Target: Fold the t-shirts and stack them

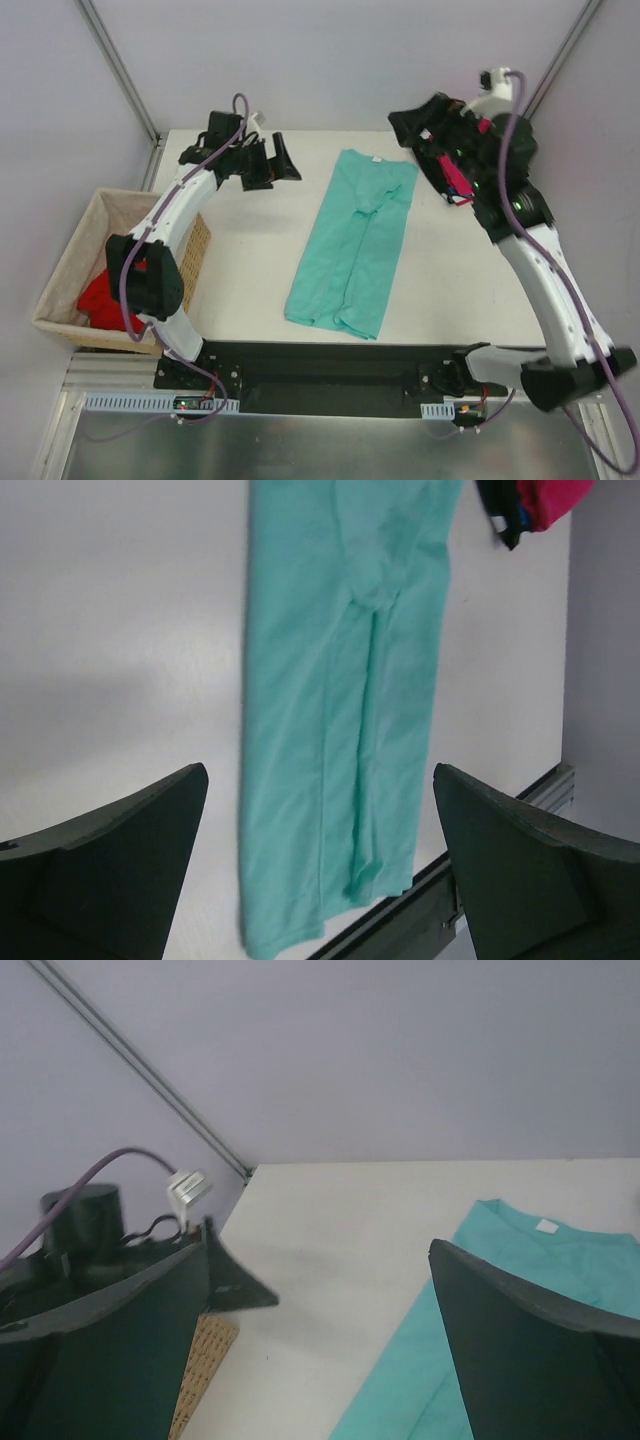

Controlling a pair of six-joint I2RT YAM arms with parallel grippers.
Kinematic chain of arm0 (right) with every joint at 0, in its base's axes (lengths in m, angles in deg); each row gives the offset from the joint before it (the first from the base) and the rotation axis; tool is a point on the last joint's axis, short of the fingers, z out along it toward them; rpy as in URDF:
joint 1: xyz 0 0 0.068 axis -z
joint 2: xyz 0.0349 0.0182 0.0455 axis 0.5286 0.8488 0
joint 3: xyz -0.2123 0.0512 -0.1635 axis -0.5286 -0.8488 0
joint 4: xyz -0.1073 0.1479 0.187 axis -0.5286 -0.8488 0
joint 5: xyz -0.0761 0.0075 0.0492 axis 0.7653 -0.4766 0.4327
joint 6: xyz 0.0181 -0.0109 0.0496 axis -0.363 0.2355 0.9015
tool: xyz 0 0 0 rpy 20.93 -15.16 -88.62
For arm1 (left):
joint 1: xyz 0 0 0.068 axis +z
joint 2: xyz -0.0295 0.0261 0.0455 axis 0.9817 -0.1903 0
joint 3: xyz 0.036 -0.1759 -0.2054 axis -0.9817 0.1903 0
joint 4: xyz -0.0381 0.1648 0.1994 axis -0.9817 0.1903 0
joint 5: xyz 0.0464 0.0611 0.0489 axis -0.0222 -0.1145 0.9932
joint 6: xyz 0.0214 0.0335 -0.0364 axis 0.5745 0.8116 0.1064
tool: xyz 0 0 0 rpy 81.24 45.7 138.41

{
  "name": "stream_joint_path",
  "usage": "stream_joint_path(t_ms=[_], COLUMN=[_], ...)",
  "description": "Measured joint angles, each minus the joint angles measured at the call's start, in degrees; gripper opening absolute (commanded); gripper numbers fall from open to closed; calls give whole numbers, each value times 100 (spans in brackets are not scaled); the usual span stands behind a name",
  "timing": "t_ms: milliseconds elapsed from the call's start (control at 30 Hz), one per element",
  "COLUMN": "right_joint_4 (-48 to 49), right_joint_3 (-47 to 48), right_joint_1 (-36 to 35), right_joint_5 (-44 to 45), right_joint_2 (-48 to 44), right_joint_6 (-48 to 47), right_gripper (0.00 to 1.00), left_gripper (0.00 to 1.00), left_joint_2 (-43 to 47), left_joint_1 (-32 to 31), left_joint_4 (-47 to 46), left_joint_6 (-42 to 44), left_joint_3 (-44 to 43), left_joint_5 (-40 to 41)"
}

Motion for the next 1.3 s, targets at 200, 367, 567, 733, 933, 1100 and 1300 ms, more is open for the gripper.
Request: stream_joint_path(t_ms=[200,367,567,733,933,1100,1300], right_joint_4=[-549,-1436,-2240,-2400,-2546,-2603,-2603], right_joint_3=[-1467,-2133,-2433,-2435,-2468,-2483,-2483], right_joint_1=[-66,-118,-133,-138,-138,-138,-138], right_joint_5=[525,837,1034,1038,1036,1029,962], right_joint_2=[-2205,-2680,-3187,-3445,-3451,-3453,-3453], right_joint_6=[-356,-557,-702,-715,-715,-710,-691], right_gripper=[96,97,97,96,97,97,97], left_gripper=[97,97,98,98,98,98,98], left_joint_2=[-2223,-3836,-5045,-5685,-5829,-5829,-5825], left_joint_1=[-828,-1226,-1325,-1244,-1167,-1093,-957], left_joint_4=[-330,-625,-1104,-1412,-1700,-1928,-2135], left_joint_6=[-109,-372,-905,-1314,-1554,-1613,-1650], left_joint_3=[-2575,-4194,-4642,-4854,-4881,-4830,-4385], left_joint_5=[-560,-1158,-1556,-1596,-1639,-1648,-1567])
